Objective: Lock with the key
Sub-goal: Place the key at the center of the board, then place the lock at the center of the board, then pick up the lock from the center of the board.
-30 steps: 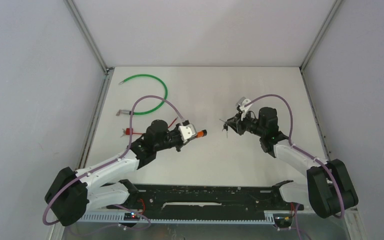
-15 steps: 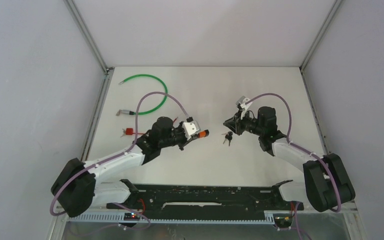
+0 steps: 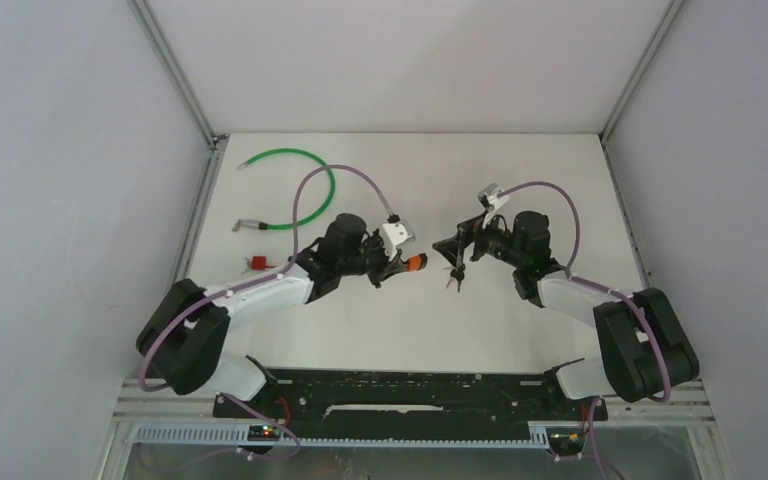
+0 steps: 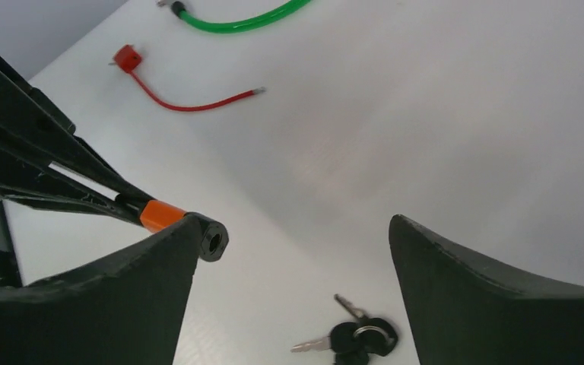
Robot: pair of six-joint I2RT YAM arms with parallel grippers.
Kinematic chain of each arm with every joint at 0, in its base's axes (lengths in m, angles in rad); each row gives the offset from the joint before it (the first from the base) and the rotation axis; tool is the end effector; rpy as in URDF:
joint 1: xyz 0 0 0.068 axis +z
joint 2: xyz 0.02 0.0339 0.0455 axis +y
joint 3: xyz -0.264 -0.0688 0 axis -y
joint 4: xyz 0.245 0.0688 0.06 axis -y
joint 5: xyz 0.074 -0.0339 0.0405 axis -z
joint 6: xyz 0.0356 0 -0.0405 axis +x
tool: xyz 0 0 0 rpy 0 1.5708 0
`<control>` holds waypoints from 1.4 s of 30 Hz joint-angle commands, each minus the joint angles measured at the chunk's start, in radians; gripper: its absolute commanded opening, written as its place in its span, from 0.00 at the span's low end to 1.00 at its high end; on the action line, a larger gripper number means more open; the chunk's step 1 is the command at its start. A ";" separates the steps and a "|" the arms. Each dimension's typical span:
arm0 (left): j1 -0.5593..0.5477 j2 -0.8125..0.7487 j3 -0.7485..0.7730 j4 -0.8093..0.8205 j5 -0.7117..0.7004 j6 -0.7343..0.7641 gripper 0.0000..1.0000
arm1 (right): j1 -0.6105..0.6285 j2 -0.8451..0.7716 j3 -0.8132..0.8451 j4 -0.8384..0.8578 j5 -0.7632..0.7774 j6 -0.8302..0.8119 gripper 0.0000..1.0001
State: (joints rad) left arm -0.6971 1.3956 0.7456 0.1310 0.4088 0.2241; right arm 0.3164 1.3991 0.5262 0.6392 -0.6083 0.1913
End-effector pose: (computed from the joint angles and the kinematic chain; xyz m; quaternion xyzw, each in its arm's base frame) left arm 0.2194 -0.2021 0.2200 0.4677 0.7133 -0.2858 0.4367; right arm 0.2585 0.1061 0.2006 -0.2321 0.7356 0.3760 0.5134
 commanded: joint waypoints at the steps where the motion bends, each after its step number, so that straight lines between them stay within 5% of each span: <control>1: 0.006 0.063 0.089 0.040 0.031 -0.068 0.02 | 0.001 -0.028 0.006 0.066 0.194 0.054 0.99; 9: 0.005 0.130 0.125 0.102 -0.028 -0.137 0.23 | -0.046 -0.101 0.027 -0.110 0.536 0.219 1.00; 14: 0.006 0.203 0.157 0.139 -0.071 -0.187 0.26 | -0.145 -0.103 0.064 -0.229 0.457 0.318 0.99; 21: 0.006 0.178 0.146 0.147 -0.157 -0.213 0.31 | -0.164 -0.141 0.064 -0.325 0.538 0.282 0.99; 28: 0.009 0.058 0.126 0.100 -0.298 -0.238 0.73 | -0.167 -0.105 0.064 -0.380 0.593 0.313 0.99; 37: 0.042 -0.068 0.107 0.015 -0.590 -0.375 0.83 | -0.147 -0.120 0.064 -0.405 0.732 0.328 0.99; 39: 0.074 -0.116 0.087 -0.010 -0.668 -0.444 0.99 | -0.146 -0.126 0.064 -0.404 0.747 0.341 0.99; 42: 0.138 -0.190 0.042 -0.048 -0.740 -0.533 1.00 | -0.144 -0.121 0.064 -0.396 0.747 0.369 0.99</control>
State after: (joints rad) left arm -0.6308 1.3113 0.8406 0.1413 -0.1535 -0.1612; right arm 0.1665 1.3029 0.5491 0.2382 0.0803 0.5167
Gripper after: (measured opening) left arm 0.992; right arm 0.993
